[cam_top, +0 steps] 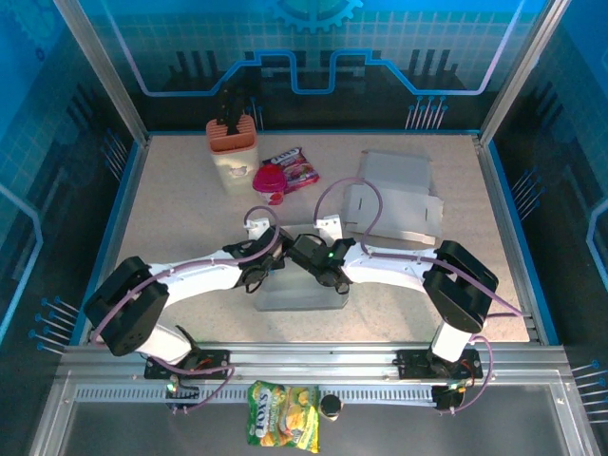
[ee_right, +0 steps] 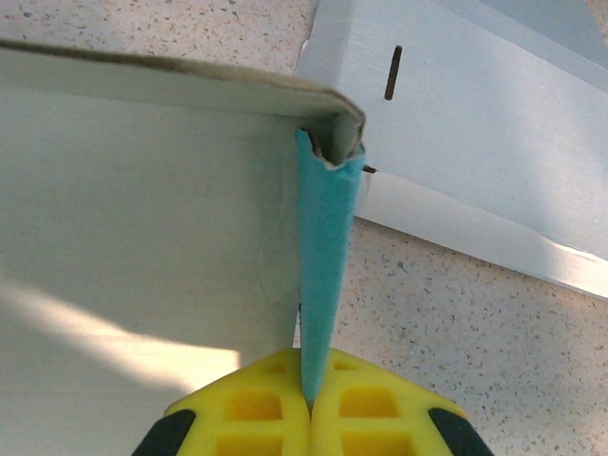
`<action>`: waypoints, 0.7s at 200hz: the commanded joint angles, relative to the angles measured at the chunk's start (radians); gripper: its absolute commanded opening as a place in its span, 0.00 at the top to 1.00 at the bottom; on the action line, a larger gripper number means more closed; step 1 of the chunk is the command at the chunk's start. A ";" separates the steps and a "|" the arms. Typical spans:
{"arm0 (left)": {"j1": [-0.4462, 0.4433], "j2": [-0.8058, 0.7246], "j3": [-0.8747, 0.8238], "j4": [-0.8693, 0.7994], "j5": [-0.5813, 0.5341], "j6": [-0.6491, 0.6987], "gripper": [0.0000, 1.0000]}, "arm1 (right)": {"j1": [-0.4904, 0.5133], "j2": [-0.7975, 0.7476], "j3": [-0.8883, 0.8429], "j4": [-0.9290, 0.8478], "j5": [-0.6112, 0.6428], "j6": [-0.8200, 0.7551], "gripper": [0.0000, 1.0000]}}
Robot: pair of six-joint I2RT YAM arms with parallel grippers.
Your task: Fold the paper box
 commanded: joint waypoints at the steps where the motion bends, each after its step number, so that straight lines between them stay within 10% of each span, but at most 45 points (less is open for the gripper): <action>1: -0.031 0.036 0.011 -0.105 -0.107 -0.054 1.00 | 0.007 -0.016 -0.006 -0.017 0.037 0.017 1.00; 36: -0.035 0.026 0.015 -0.104 -0.096 -0.051 1.00 | 0.007 -0.011 -0.006 -0.019 0.034 0.021 1.00; 75: -0.041 -0.108 0.014 -0.117 -0.057 -0.043 0.47 | -0.003 0.006 0.019 -0.069 0.015 0.064 1.00; 140: 0.016 -0.359 0.039 -0.162 0.105 -0.034 0.17 | -0.043 0.141 0.199 -0.400 -0.083 0.328 1.00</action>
